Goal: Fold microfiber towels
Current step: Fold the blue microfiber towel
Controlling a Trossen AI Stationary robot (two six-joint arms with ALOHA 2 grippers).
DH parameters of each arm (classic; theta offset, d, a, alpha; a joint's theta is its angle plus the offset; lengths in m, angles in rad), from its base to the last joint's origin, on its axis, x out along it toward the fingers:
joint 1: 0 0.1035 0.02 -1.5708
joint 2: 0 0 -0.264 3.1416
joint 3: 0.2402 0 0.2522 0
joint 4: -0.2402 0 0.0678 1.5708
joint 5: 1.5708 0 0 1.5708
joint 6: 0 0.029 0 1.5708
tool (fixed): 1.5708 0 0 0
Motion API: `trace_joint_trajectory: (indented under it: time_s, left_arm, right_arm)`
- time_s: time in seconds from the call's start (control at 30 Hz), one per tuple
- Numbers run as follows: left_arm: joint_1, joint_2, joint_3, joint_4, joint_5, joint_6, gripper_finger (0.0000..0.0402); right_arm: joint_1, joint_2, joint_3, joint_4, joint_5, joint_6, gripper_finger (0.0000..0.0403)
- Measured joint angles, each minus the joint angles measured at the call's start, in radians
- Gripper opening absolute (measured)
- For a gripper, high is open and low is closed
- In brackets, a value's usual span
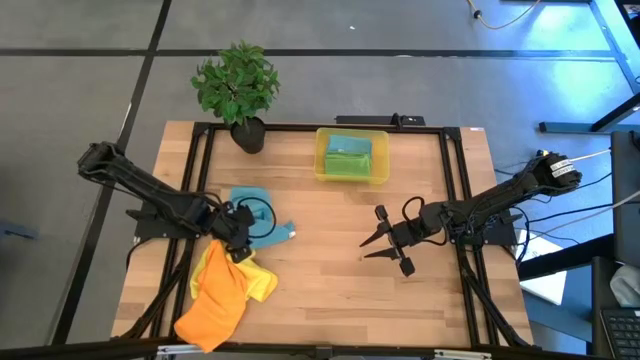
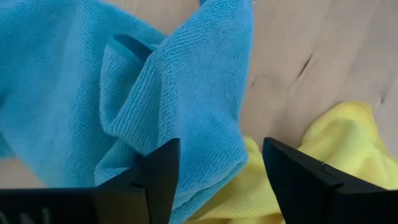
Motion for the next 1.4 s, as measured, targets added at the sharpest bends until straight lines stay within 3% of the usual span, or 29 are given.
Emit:
trace_joint_trajectory:
  time_s: [0.37,0.6,1.2,1.4]
  left_arm:
    - [0.0,0.0,-0.087,0.064,-0.055,-0.035,0.0221]
    - [0.0,0.0,-0.093,0.095,-0.145,-0.034,0.022]
    - [0.001,0.0,-0.093,0.12,-0.133,-0.034,0.022]
    - [0.046,-0.002,-0.069,0.075,-0.063,-0.018,0.022]
  right_arm:
    - [0.0,0.0,0.0,0.001,0.0,-0.001,0.0133]
    - [0.0,0.0,0.0,0.001,0.0,0.009,0.0133]
    - [0.0,0.0,0.0,0.002,0.0,0.007,0.0133]
    - [0.0,0.0,0.0,0.002,0.0,-0.002,0.0133]
